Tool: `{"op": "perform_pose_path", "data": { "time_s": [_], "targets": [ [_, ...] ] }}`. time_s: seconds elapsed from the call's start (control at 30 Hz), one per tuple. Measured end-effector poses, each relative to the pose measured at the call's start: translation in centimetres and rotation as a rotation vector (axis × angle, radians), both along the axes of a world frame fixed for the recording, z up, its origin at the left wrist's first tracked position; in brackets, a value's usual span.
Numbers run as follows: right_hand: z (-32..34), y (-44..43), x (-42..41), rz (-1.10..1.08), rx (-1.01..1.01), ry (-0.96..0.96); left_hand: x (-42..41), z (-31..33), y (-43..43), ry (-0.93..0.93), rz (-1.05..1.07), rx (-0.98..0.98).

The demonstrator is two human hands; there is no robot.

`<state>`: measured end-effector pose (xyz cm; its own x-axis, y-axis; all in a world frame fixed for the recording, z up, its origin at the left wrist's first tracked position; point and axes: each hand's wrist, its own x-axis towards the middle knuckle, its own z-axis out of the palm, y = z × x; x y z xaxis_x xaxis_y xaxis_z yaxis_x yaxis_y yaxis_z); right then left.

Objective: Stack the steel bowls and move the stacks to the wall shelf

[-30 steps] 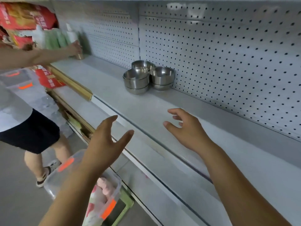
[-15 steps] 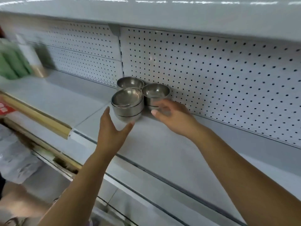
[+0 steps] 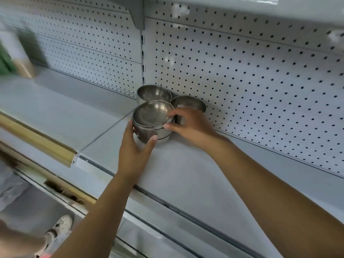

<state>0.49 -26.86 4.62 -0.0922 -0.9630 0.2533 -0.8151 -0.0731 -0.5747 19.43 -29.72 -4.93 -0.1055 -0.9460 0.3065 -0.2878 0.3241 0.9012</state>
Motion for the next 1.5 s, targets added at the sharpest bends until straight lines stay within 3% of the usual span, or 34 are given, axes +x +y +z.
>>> {"op": "perform_pose_path", "data": {
  "time_s": [0.17, 0.33, 0.57, 0.7, 0.87, 1.5],
  "targets": [
    [-0.9, -0.9, 0.3, -0.044, -0.086, -0.067, 0.0, -0.1, 0.0, -0.025, 0.021, -0.016],
    [-0.8, -0.5, 0.5, -0.07, -0.147, -0.326, -0.1, 0.1, 0.2, -0.036, 0.024, -0.013],
    [-1.3, 6.3, -2.2, -0.198, -0.21, -0.541, -0.2, -0.1, 0.1, -0.048, 0.024, -0.008],
    [-4.3, 12.0, -4.4, -0.262, -0.217, -0.448, -0.3, -0.4, 0.1, -0.037, 0.018, 0.026],
    [-7.2, 15.4, -5.5, -0.305, -0.179, -0.539, -0.5, -0.3, 0.0, -0.091, 0.017, 0.069],
    [-9.6, 15.8, -6.3, -0.412, -0.255, -0.522, -0.5, 0.2, 0.3, -0.067, -0.003, 0.095]
  ]
}}
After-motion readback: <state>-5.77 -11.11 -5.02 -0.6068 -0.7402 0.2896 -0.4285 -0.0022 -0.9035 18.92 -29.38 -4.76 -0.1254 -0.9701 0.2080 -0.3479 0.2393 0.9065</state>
